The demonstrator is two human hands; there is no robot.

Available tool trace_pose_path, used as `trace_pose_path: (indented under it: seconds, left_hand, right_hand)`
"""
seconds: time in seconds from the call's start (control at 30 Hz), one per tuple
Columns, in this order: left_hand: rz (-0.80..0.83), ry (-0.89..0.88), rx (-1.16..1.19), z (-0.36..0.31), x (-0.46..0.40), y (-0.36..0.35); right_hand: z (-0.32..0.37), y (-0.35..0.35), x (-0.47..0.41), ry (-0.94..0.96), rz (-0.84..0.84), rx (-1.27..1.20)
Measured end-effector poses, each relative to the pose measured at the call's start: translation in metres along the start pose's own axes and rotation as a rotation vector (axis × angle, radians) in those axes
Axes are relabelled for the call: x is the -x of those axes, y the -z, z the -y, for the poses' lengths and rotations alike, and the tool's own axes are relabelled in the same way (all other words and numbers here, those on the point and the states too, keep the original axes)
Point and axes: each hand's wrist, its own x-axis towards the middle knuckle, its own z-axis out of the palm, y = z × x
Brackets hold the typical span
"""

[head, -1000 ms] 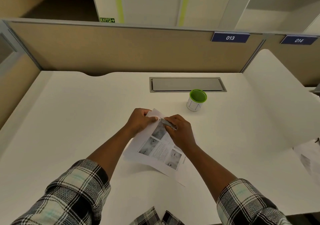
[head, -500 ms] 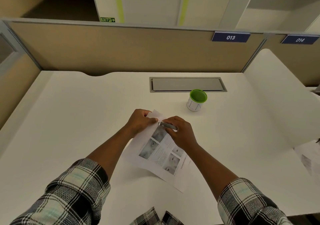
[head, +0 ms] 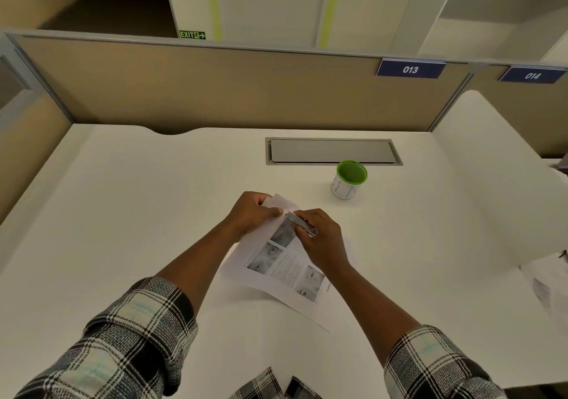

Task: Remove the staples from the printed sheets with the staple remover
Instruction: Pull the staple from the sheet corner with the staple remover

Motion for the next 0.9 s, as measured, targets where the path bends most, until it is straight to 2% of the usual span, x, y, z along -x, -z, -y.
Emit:
trace_pose_path:
  seconds: [0.57, 0.9]
  left_hand:
    - [-0.056, 0.024, 0.1, 0.0015, 0.003, -0.0093]
    - [-0.079, 0.026, 0.119, 0.0005, 0.0063, -0.0084]
  right_hand:
    - [0.0029, -0.0032, -0.0006, -0.044, -0.072, 0.022]
    - [0.002, 0.0012, -0.0025, -0.034, -0.038, -0.023]
